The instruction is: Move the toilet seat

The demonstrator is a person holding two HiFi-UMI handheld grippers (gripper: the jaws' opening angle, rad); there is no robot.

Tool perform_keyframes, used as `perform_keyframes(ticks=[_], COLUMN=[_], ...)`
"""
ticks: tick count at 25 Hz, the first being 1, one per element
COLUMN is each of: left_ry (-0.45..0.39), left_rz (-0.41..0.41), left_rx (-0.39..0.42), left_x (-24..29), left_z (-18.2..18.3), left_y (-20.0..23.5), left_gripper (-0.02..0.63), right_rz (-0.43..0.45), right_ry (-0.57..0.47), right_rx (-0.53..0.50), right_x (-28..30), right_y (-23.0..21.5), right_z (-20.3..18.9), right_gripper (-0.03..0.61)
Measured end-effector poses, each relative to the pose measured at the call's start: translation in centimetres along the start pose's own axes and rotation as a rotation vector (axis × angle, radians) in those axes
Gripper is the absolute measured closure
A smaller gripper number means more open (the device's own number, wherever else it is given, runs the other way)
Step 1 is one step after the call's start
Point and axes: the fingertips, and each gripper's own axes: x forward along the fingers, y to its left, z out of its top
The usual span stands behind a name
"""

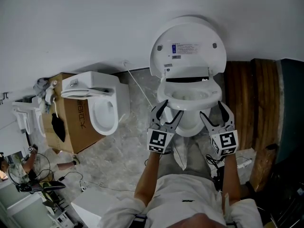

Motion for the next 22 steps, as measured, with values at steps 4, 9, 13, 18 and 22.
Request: perform_keyframes(ticks=[4,9,13,18,22], left_ry=[-0.013,-0.032,-0.051,-0.072,-0.085], left_rz=[0.007,0.018,0.029,0.042,0.051], left_rx=[0.002,0.005,0.004,0.001,0.002], left_x=[0.5,1.2,1.9,2.7,3.3], left_z=[0.7,1.7,2.4,3.4,4.0], left_y=[0.5,1.2,1.8,2.6,3.3], left_gripper=[0.31,0.313,0.318,0.322,0.325], right_rz=[-0.009,-0.01,-0.01,-0.058,-0.066], right_ry=[-0.016,-0.03,-0.035,-0.061,-0.073], right_rx=[0.001,0.003,0.001,0.021,0.025], right_x=[0.7,1.6,2.4,3.2,3.8], right_y=[-0.7,-1.4,-1.7,-3.2,-4.0], right_z=[0.7,1.5,1.8,3.0,3.7], right_gripper=[0.199,0.2,0.204,0.29,0.308])
